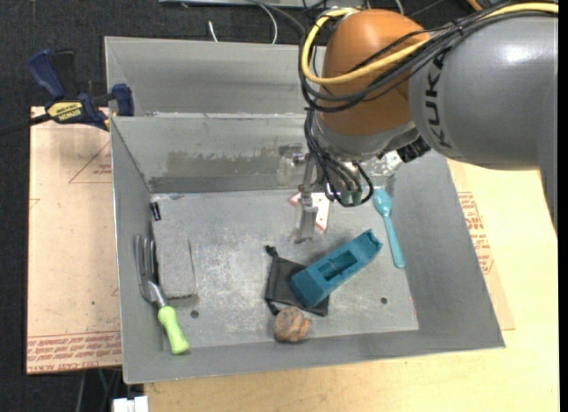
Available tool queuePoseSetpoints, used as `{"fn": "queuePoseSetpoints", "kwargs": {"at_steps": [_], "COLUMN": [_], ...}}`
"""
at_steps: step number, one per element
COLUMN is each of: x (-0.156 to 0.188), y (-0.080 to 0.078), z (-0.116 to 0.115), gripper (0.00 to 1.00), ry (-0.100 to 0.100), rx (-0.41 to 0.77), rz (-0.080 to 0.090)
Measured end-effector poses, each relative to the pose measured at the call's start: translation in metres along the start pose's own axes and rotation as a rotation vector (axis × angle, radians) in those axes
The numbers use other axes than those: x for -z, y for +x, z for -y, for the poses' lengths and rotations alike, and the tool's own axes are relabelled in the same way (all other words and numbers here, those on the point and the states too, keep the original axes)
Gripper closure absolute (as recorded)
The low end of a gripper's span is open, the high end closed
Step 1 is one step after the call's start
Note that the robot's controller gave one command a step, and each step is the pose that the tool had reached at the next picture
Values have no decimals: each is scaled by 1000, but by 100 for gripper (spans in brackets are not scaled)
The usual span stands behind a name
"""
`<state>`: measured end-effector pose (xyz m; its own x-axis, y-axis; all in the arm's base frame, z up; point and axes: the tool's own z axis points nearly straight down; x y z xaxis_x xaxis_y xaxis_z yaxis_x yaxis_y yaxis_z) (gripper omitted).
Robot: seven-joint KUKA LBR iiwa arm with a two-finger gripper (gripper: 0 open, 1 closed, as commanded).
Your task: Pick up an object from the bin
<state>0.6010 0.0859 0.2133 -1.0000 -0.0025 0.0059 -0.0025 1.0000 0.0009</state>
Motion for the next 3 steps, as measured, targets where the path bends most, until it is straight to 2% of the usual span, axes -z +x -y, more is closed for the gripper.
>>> {"fn": "queuePoseSetpoints", "kwargs": {"at_steps": [1, 2, 3], "x": [4, -72, -64], "y": [-2, 29, 90], "z": [1, 40, 89], "gripper": [0, 0, 0], "ry": [-1, 0, 1], "rx": [-2, 123, 267], "rz": [7, 10, 17]}}
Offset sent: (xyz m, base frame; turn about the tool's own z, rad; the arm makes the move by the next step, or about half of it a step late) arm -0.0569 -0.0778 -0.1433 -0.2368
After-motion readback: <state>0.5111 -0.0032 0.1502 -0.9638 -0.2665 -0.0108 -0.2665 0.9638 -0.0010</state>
